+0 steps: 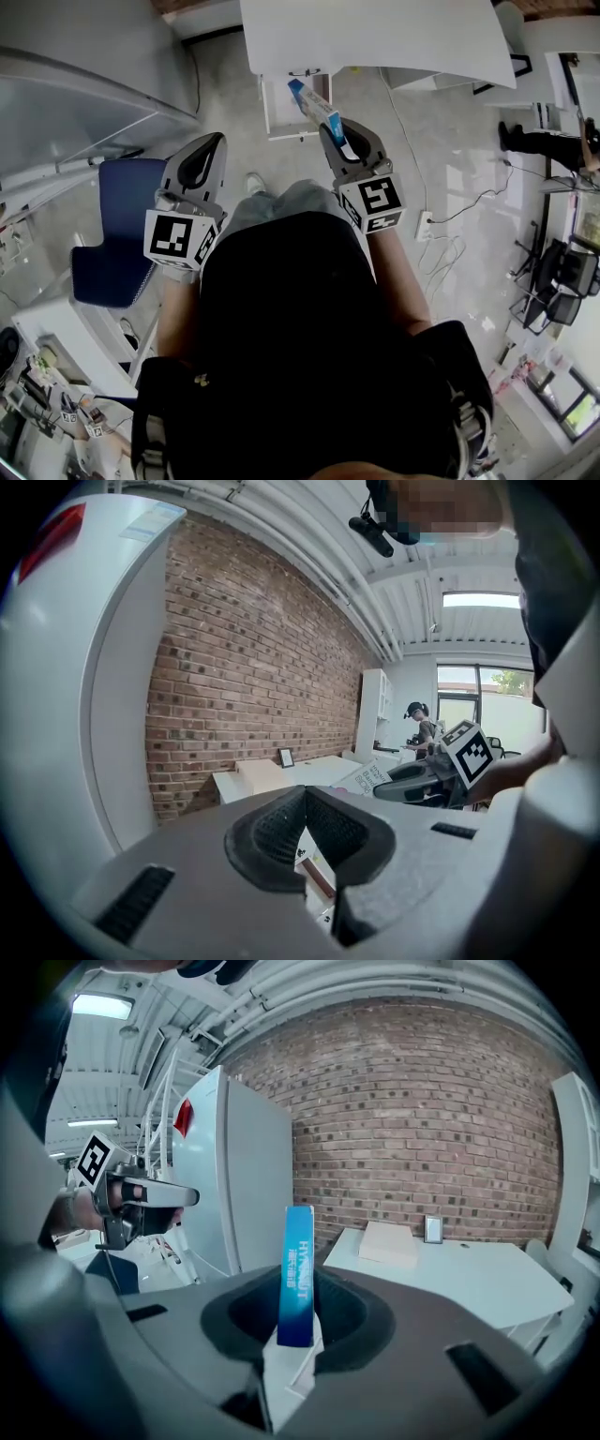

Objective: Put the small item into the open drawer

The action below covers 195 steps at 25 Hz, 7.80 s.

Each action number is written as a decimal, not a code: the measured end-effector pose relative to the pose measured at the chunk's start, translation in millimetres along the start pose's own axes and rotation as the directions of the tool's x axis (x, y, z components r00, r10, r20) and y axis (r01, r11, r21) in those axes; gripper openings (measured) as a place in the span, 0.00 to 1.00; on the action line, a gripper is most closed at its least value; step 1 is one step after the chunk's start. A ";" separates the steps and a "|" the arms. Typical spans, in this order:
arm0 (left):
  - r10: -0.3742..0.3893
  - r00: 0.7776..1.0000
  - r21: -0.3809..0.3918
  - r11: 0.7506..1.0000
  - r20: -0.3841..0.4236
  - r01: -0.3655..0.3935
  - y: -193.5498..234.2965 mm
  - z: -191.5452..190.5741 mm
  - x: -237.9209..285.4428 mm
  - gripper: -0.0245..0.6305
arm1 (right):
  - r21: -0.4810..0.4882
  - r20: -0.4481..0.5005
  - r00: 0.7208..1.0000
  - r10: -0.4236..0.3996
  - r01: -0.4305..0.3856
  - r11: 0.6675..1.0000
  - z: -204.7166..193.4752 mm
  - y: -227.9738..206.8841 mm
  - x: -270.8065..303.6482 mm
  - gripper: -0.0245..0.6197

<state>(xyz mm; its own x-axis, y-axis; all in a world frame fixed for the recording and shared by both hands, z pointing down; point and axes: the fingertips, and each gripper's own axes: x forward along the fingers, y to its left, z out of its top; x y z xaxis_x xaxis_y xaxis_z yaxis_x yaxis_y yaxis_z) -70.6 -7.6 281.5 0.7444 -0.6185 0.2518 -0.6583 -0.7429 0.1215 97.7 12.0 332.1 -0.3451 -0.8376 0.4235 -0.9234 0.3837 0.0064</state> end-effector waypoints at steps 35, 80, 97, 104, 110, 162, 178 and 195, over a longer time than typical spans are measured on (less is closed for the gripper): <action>0.227 0.942 -0.177 0.945 -0.249 -0.275 24.5 -90.7 57.8 0.04 | 0.002 -0.433 0.873 0.227 -0.251 0.968 -194.8 -45.1 187.0 0.18; 0.261 0.838 -0.256 0.872 -0.478 -0.417 39.9 -262.7 35.4 0.04 | -0.067 -0.759 0.641 0.116 -0.254 0.965 -512.8 -51.2 366.3 0.18; 0.252 0.827 -0.287 0.854 -0.501 -0.434 40.6 -278.7 28.9 0.04 | -0.056 -0.779 0.611 0.143 -0.295 0.954 -535.5 -33.6 378.6 0.24; 0.248 0.838 -0.293 0.857 -0.487 -0.423 35.1 -278.0 28.2 0.04 | -0.028 -0.772 0.608 0.185 -0.324 0.946 -529.0 -20.6 365.6 0.24; 0.245 0.854 -0.293 0.866 -0.459 -0.406 31.8 -259.9 29.9 0.04 | -0.028 -0.765 0.613 0.197 -0.337 0.941 -509.6 -11.6 344.3 0.24; 0.253 0.967 -0.135 0.959 0.007 -0.250 49.1 5.0 17.8 0.04 | -0.138 0.022 0.979 0.203 -0.198 0.970 60.5 -11.4 61.7 0.06; 0.182 0.977 -0.055 0.983 0.112 -0.177 38.8 66.9 26.9 0.04 | -0.144 0.183 0.963 0.197 -0.172 0.975 129.6 -21.3 32.7 0.06; 0.148 0.981 -0.027 0.989 0.123 -0.146 35.1 74.8 38.4 0.04 | -0.145 0.191 0.962 0.194 -0.168 0.975 133.7 -24.0 33.8 0.06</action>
<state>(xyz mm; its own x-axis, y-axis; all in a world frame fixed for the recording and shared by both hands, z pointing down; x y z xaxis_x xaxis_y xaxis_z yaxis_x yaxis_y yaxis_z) -56.8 -76.6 223.7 0.6466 -0.7484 0.1474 -0.7627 -0.6375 0.1090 85.8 -77.5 225.1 -0.5431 -0.8059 0.2357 -0.8184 0.5709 0.0663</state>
